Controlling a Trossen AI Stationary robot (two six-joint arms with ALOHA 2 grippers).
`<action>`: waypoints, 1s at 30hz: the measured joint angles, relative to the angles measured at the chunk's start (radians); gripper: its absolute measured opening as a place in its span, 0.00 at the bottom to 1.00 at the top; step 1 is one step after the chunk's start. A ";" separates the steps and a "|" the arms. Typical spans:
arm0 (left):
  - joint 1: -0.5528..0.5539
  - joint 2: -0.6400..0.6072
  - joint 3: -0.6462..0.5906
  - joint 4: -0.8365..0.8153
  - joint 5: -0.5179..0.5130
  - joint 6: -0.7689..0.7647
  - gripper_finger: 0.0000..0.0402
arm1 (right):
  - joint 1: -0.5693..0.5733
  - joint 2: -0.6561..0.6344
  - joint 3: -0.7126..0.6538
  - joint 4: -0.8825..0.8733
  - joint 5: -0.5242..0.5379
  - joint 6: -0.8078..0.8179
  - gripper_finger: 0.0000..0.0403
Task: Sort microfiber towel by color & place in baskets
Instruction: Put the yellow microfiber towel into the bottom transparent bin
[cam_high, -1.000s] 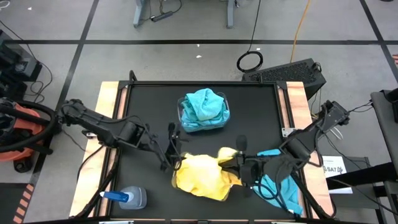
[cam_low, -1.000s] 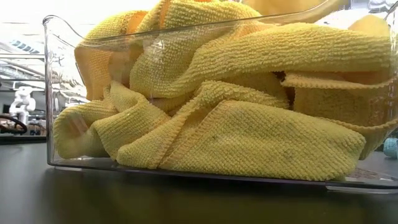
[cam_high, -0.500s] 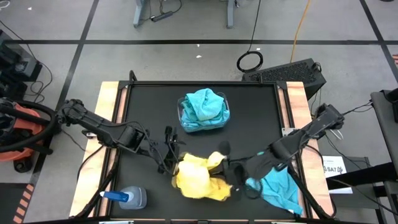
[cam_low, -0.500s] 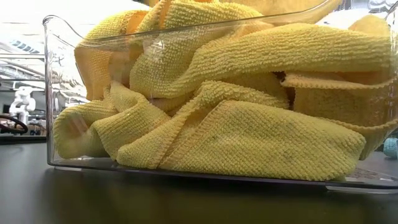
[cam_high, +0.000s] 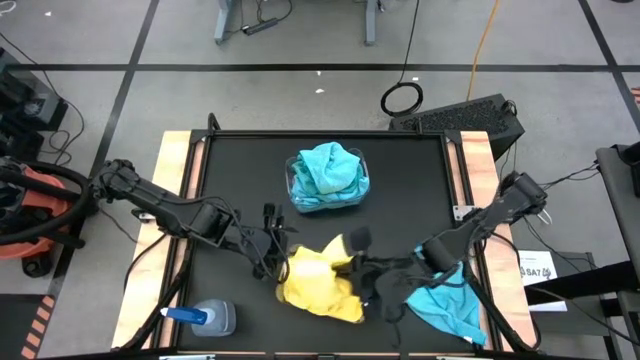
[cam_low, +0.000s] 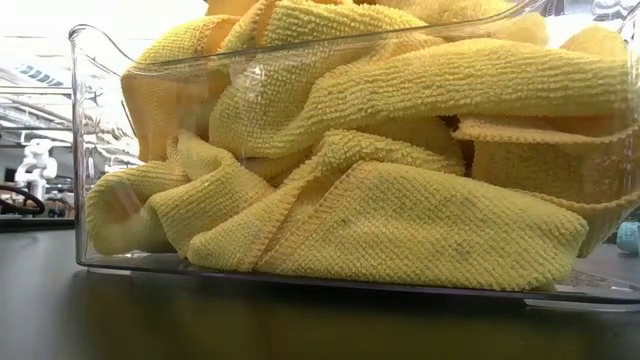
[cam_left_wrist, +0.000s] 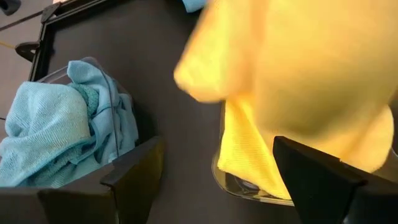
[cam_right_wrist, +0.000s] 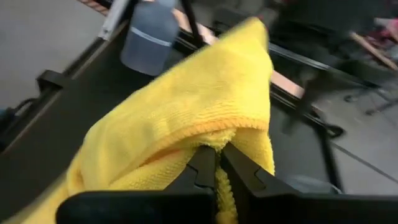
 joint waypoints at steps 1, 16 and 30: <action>-0.004 0.000 0.000 -0.003 -0.002 -0.005 0.77 | 0.011 -0.021 0.000 -0.031 0.030 0.015 0.00; -0.007 0.000 0.000 0.005 -0.042 -0.016 0.77 | 0.157 -0.342 0.000 -0.789 0.307 0.628 0.00; -0.007 0.000 0.000 0.040 -0.056 -0.015 0.77 | 0.154 -0.359 -0.180 -1.002 0.064 0.996 0.00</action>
